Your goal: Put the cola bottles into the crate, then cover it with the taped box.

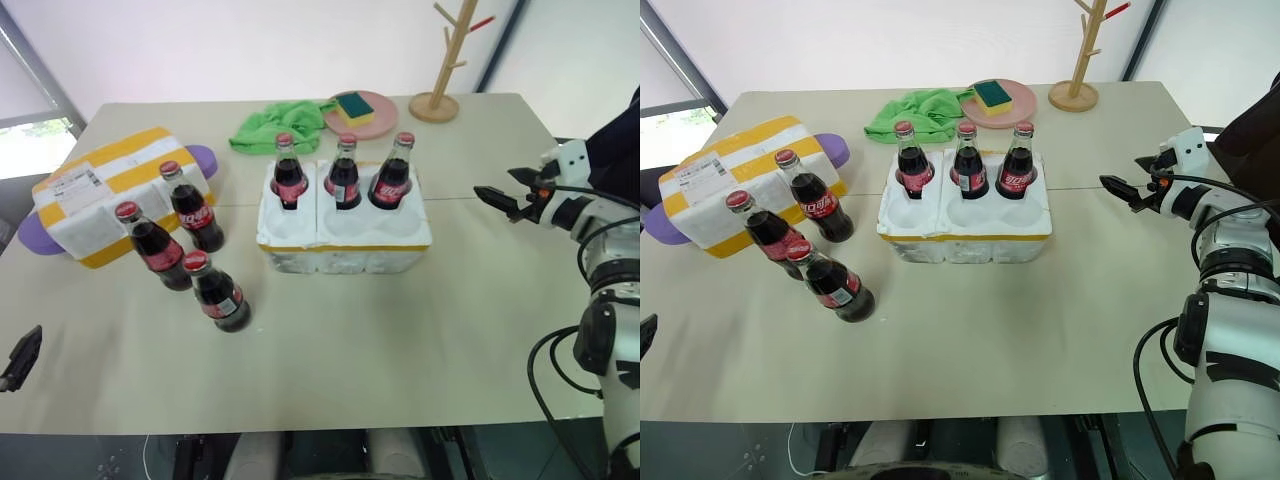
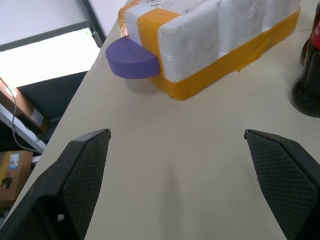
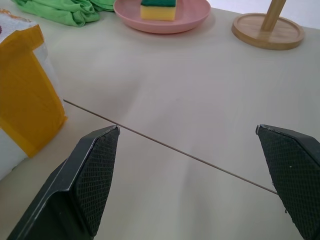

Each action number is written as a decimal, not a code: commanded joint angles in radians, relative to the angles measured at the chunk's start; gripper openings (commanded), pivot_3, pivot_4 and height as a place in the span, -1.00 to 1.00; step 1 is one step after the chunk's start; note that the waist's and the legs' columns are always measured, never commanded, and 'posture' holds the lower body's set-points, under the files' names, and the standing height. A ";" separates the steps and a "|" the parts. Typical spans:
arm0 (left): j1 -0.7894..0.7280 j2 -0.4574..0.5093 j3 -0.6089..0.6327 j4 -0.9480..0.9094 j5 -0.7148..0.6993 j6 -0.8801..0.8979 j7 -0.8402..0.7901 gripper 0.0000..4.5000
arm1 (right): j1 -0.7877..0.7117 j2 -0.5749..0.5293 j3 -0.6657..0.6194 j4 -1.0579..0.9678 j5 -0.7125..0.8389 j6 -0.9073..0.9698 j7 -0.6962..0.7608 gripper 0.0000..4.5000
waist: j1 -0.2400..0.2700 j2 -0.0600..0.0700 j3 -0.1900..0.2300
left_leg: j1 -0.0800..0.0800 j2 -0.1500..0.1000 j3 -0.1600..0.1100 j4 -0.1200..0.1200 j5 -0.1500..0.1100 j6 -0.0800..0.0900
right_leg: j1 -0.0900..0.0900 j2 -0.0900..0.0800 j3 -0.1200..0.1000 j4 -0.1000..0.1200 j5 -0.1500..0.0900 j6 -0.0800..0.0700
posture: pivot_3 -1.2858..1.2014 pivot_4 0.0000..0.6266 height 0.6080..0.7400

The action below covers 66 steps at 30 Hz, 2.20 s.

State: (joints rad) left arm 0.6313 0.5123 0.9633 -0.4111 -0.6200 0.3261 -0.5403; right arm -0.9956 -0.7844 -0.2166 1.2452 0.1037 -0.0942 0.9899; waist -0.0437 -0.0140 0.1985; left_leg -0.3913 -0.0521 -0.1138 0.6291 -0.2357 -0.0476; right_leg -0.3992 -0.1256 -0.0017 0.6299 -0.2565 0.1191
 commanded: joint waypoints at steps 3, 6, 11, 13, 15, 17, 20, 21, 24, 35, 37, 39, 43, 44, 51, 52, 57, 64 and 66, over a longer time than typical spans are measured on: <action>-0.003 0.024 0.019 -0.026 -0.001 0.005 0.003 0.99 | -0.008 -0.026 -0.019 -0.009 0.012 -0.011 0.002 1.00 | 0.000 0.000 0.000 | 0.000 0.000 0.000 0.000 0.000 0.000 | 0.000 0.000 0.000 0.000 0.000 0.000 | 0.03 -0.52 1.00; -0.023 0.033 0.010 -0.043 -0.008 0.011 0.007 0.99 | -0.015 -0.028 -0.014 -0.005 0.006 -0.012 -0.003 1.00 | 0.000 0.000 0.000 | 0.000 0.000 0.000 0.000 0.000 0.000 | 0.000 0.000 0.000 0.000 0.000 0.000 | 0.03 -0.52 1.00; -0.043 0.042 -0.007 -0.069 -0.025 0.031 -0.007 0.99 | -0.033 -0.031 -0.015 -0.008 0.008 -0.008 0.004 1.00 | 0.000 0.000 0.000 | 0.000 0.000 0.000 0.000 0.000 0.000 | 0.000 0.000 0.000 0.000 0.000 0.000 | 0.03 -0.52 1.00; -0.045 0.050 -0.018 -0.075 -0.024 0.033 -0.021 0.99 | -0.031 -0.035 -0.014 -0.013 0.009 -0.009 0.019 1.00 | -0.001 0.000 0.000 | 0.000 0.000 0.000 0.000 0.000 0.000 | 0.000 0.000 0.000 0.000 0.000 0.000 | 0.03 -0.52 1.00; -0.048 0.059 -0.022 -0.078 -0.027 0.039 -0.036 0.99 | -0.038 -0.041 -0.016 -0.018 0.013 -0.004 0.033 1.00 | 0.000 0.000 0.000 | 0.000 0.000 0.001 0.000 0.000 0.000 | 0.000 0.000 0.000 0.000 0.000 0.000 | 0.03 -0.52 1.00; -0.048 0.074 -0.025 -0.084 -0.034 0.043 -0.057 0.99 | -0.052 -0.045 -0.022 -0.026 0.026 0.013 0.066 1.00 | 0.000 0.000 0.000 | 0.000 0.000 0.001 0.000 0.000 0.000 | 0.000 0.000 0.000 0.000 0.000 0.000 | 0.03 -0.52 1.00; -0.057 0.114 -0.018 -0.107 -0.074 0.070 -0.090 0.99 | -0.079 -0.055 -0.013 -0.048 0.039 0.049 0.190 1.00 | -0.001 0.000 0.000 | 0.000 0.000 0.001 0.000 0.000 0.000 | 0.000 0.000 0.000 0.000 0.000 0.000 | 0.03 -0.52 1.00; -0.062 0.128 -0.015 -0.114 -0.086 0.079 -0.099 0.99 | -0.087 -0.060 -0.005 -0.055 0.041 0.063 0.240 1.00 | -0.001 0.000 0.000 | 0.000 0.001 0.001 0.000 0.000 0.000 | 0.000 0.000 0.000 0.000 0.001 -0.001 | 0.03 -0.52 1.00; -0.076 0.169 -0.010 -0.129 -0.109 0.101 -0.124 0.99 | -0.110 -0.074 0.019 -0.081 0.044 0.113 0.377 1.00 | -0.001 0.000 0.000 | 0.000 0.001 0.001 0.000 0.000 0.000 | 0.000 0.001 0.000 0.000 0.001 -0.001 | 0.03 -0.52 1.00; -0.209 0.287 0.006 -0.114 -0.167 0.173 -0.139 0.99 | -0.084 -0.179 0.222 -0.495 0.400 0.540 0.625 1.00 | 0.001 0.003 0.002 | -0.002 0.008 0.001 -0.002 0.000 0.000 | -0.004 0.003 0.001 0.001 0.001 -0.001 | 0.03 -0.52 1.00; -0.217 0.288 -0.004 -0.112 -0.158 0.173 -0.145 0.99 | -0.060 -0.191 0.242 -0.539 0.431 0.536 0.625 1.00 | 0.000 0.003 0.002 | -0.002 0.007 0.002 -0.002 -0.001 -0.001 | -0.005 0.005 0.001 0.000 0.001 -0.001 | 0.03 -0.52 1.00; -0.226 0.287 -0.014 -0.107 -0.149 0.169 -0.152 0.99 | -0.044 -0.202 0.255 -0.560 0.458 0.539 0.625 1.00 | 0.000 0.003 0.002 | -0.002 0.008 0.004 -0.002 -0.001 -0.002 | -0.006 0.006 0.001 0.000 0.001 -0.002 | 0.03 -0.52 1.00; -0.296 0.317 -0.081 -0.055 -0.126 0.163 -0.165 0.99 | -0.028 -0.226 0.273 -0.579 0.503 0.542 0.625 1.00 | 0.004 0.004 0.003 | -0.002 0.010 0.004 0.000 -0.001 -0.002 | -0.006 0.008 0.001 0.001 0.003 -0.004 | 0.03 -0.52 1.00; -0.318 0.326 -0.100 -0.036 -0.119 0.160 -0.173 0.99 | -0.025 -0.234 0.280 -0.587 0.517 0.545 0.625 1.00 | 0.006 0.005 0.003 | -0.001 0.010 0.004 0.000 -0.001 -0.002 | -0.006 0.009 0.001 0.001 0.003 -0.004 | 0.03 -0.52 1.00; -0.484 0.361 -0.260 0.108 -0.037 0.117 -0.217 0.99 | -0.019 -0.259 0.305 -0.585 0.547 0.520 0.625 1.00 | 0.000 0.005 0.003 | -0.002 0.011 0.005 0.000 -0.001 -0.002 | -0.006 0.009 0.001 0.001 0.005 -0.002 | 0.03 -0.52 1.00; -0.498 0.361 -0.272 0.118 -0.028 0.113 -0.221 0.99 | -0.018 -0.261 0.306 -0.585 0.551 0.518 0.625 1.00 | 0.000 0.005 0.003 | -0.002 0.011 0.005 0.000 -0.001 -0.002 | -0.006 0.009 0.002 0.001 0.005 -0.001 | 0.03 -0.52 1.00; -0.591 0.369 -0.344 0.175 0.004 0.093 -0.251 0.99 | 0.036 -0.331 0.322 -0.719 0.663 0.555 0.625 1.00 | 0.003 0.006 0.004 | -0.002 0.011 0.006 -0.002 -0.001 -0.002 | -0.009 0.010 0.003 0.001 0.006 0.000 | 0.03 -0.52 1.00; -0.648 0.372 -0.382 0.204 0.025 0.093 -0.289 0.99 | 0.127 -0.376 0.309 -0.895 0.759 0.568 0.625 1.00 | 0.001 0.006 0.004 | -0.002 0.012 0.007 -0.001 -0.001 -0.002 | -0.009 0.010 0.003 0.002 0.006 0.000 | 0.03 -0.52 1.00; -0.656 0.367 -0.394 0.206 0.034 0.093 -0.293 0.99 | 0.157 -0.381 0.302 -0.940 0.767 0.562 0.625 1.00 | 0.002 0.006 0.004 | -0.002 0.012 0.006 0.000 -0.001 -0.002 | -0.009 0.010 0.003 0.002 0.006 0.000 | 0.03 -0.52 1.00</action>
State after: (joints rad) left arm -0.0119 0.8650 0.5650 -0.1997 -0.5966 0.4417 -0.8276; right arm -0.8365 -1.1412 0.1138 0.3530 0.8352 0.4743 1.6107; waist -0.0417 -0.0078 0.2024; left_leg -0.3935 -0.0402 -0.1073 0.6290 -0.2366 -0.0494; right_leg -0.4079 -0.1155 0.0010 0.6321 -0.2506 0.1192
